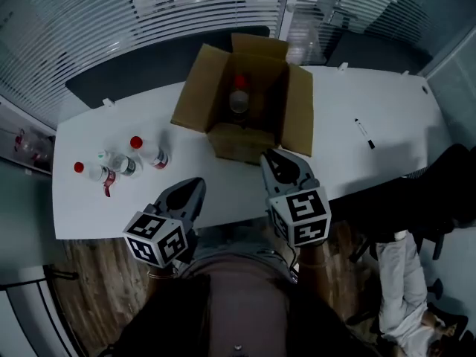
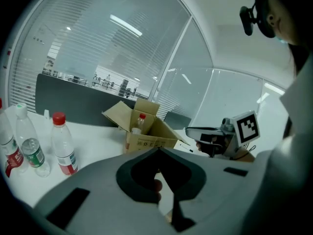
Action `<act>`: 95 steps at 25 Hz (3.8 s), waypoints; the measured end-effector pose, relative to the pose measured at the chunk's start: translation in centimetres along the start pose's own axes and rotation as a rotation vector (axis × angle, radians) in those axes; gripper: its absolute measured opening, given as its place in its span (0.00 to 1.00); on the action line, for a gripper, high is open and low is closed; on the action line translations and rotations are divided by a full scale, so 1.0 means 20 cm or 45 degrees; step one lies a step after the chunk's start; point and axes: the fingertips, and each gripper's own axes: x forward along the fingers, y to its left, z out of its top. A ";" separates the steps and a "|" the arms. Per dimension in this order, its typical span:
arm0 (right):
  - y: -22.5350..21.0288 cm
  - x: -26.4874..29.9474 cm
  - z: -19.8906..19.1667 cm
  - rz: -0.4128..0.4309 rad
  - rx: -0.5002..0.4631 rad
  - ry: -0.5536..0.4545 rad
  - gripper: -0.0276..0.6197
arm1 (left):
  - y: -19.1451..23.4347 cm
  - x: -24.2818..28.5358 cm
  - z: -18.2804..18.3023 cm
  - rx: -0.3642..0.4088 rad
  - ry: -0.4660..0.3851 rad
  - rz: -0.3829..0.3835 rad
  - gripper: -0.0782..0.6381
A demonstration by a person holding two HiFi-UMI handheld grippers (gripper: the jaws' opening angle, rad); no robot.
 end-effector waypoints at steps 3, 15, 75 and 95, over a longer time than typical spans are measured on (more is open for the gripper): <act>-0.02 0.00 0.00 -0.039 0.015 -0.002 0.13 | 0.00 0.02 0.02 0.019 0.022 -0.028 0.12; -0.03 0.11 0.08 -0.095 0.059 -0.018 0.14 | 0.10 0.09 0.10 0.061 0.095 -0.099 0.12; -0.41 1.25 0.12 -0.097 0.088 0.303 0.30 | 0.85 0.23 0.16 -0.214 0.165 0.162 0.12; -0.32 1.06 0.25 -0.092 0.009 0.223 0.30 | 0.76 0.12 0.19 -0.166 0.103 0.131 0.12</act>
